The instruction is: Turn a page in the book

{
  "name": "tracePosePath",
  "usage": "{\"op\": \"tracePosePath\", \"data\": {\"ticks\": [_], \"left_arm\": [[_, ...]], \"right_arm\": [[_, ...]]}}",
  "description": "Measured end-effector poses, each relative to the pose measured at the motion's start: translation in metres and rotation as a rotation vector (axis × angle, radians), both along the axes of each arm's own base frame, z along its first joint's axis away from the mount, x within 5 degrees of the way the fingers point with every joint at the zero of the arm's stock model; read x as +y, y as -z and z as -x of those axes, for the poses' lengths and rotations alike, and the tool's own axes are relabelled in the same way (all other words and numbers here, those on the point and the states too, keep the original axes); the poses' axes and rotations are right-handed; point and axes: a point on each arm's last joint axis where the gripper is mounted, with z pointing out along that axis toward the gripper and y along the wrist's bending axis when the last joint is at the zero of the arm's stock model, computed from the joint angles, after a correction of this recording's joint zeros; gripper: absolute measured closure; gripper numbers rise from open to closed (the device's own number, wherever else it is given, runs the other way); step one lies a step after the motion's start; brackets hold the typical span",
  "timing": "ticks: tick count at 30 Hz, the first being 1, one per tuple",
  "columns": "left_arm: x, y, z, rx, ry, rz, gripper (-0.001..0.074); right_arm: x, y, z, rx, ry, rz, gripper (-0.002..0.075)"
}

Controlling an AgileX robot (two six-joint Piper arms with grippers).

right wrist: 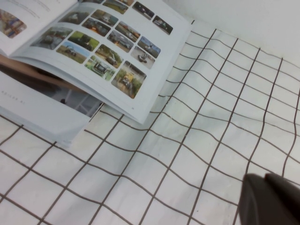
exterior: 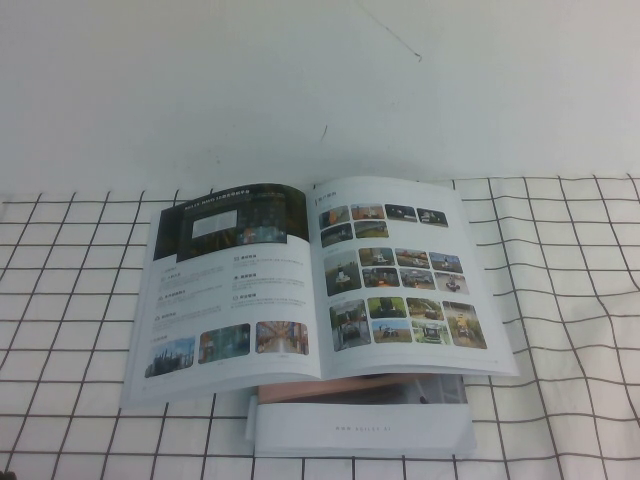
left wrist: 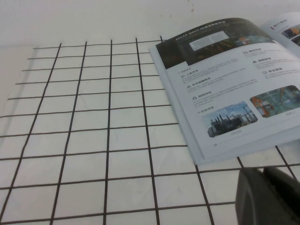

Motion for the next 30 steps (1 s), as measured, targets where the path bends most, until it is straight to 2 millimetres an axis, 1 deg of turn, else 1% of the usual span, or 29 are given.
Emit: {"op": "tracePosePath", "data": {"ticks": [4, 8, 11, 15, 16, 19, 25, 30], "left_arm": [[0.000, 0.000, 0.000, 0.000, 0.000, 0.000, 0.0737], [0.000, 0.000, 0.000, 0.000, 0.000, 0.000, 0.0737], [0.000, 0.000, 0.000, 0.000, 0.000, 0.000, 0.0737], [0.000, 0.000, 0.000, -0.001, 0.000, 0.002, 0.0737], [0.000, 0.000, 0.000, -0.001, 0.000, 0.004, 0.0737], [0.000, 0.000, 0.000, -0.001, 0.000, 0.004, 0.0737], [0.000, 0.000, 0.000, -0.001, 0.000, 0.004, 0.0737], [0.000, 0.000, 0.000, -0.001, 0.000, 0.004, 0.0737]], "right_arm": [[-0.002, 0.001, 0.005, -0.039, 0.001, -0.005, 0.0727], [-0.006, 0.006, 0.011, -0.143, 0.028, -0.005, 0.0727], [-0.010, 0.017, 0.014, -0.235, 0.106, -0.033, 0.0727], [-0.013, 0.043, 0.004, -0.282, 0.237, -0.037, 0.0727], [-0.014, 0.046, 0.003, -0.291, 0.265, -0.042, 0.0727], [-0.016, 0.057, -0.001, -0.291, 0.298, -0.045, 0.0727], [-0.016, 0.082, -0.003, -0.234, 0.304, -0.022, 0.0727], [-0.017, 0.091, -0.002, -0.157, 0.324, -0.038, 0.0727]]}}
